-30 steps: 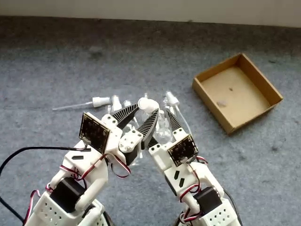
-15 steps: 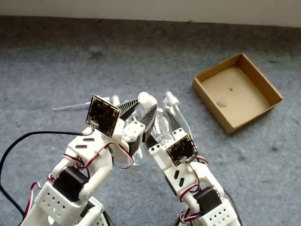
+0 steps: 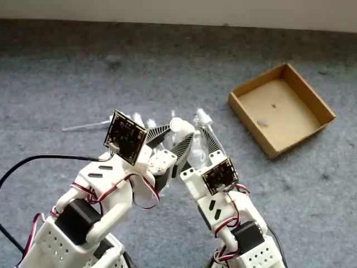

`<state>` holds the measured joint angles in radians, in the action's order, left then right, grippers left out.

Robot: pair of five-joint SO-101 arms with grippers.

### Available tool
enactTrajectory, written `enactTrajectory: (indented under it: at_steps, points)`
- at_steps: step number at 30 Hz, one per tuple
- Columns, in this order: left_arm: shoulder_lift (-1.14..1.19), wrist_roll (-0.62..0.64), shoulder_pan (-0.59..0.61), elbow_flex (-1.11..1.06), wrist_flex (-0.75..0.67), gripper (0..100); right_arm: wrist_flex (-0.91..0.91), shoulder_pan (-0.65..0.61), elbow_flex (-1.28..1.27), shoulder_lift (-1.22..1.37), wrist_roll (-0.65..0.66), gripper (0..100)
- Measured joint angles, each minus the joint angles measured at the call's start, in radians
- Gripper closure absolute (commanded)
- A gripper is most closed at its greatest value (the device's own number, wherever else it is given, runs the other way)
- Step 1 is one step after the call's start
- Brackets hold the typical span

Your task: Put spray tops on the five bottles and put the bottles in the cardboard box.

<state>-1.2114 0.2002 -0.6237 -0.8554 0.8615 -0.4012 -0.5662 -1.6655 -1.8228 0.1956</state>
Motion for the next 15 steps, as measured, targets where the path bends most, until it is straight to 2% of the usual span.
enactTrajectory:
  at_steps: [3, 15]
  points:
    - [-0.002, 0.005, -0.008, 0.029, 0.051, 98, 0.000, 0.002, 0.000, 0.000, 0.000, 84.3]
    - [0.005, -0.017, -0.008, 0.034, 0.052, 97, 0.000, 0.005, 0.000, 0.000, 0.000, 84.3]
